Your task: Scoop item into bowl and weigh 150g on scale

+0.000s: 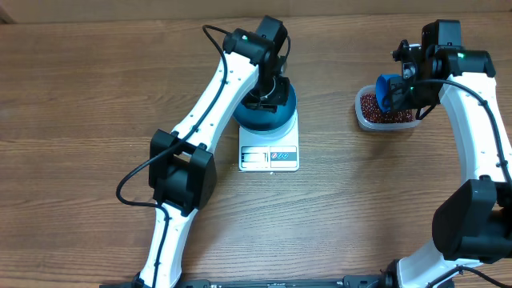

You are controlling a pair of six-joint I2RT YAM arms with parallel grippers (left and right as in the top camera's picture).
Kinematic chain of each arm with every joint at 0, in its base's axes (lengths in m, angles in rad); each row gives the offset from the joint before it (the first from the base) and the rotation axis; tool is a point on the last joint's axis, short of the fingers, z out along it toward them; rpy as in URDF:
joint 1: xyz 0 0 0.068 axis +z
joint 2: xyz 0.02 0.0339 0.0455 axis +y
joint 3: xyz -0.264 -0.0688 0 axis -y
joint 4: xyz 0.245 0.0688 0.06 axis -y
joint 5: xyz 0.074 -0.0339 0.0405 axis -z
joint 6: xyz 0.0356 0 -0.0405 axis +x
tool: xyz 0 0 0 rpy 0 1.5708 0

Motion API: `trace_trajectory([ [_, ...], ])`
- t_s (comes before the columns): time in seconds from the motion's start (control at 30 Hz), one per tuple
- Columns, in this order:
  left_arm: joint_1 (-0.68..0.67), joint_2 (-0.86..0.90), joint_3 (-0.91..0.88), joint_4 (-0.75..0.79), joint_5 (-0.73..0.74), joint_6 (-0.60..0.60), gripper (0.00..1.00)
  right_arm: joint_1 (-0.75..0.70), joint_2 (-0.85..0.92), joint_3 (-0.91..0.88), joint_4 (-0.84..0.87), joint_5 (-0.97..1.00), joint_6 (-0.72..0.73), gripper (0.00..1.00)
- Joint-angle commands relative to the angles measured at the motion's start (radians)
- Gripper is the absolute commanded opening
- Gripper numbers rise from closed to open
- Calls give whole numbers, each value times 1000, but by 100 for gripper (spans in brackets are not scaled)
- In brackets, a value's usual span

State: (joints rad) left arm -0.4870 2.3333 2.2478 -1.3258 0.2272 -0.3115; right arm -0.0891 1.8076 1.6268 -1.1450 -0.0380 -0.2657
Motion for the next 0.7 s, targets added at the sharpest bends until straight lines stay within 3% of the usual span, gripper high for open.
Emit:
trace_trajectory([
  [0.0,-26,12,-14,14,-24,16,4,2,-8,1,6,-9,5,4],
  [0.67,-64,12,-22,-2,37,19,4,2,-8,1,7,-9,5,4],
])
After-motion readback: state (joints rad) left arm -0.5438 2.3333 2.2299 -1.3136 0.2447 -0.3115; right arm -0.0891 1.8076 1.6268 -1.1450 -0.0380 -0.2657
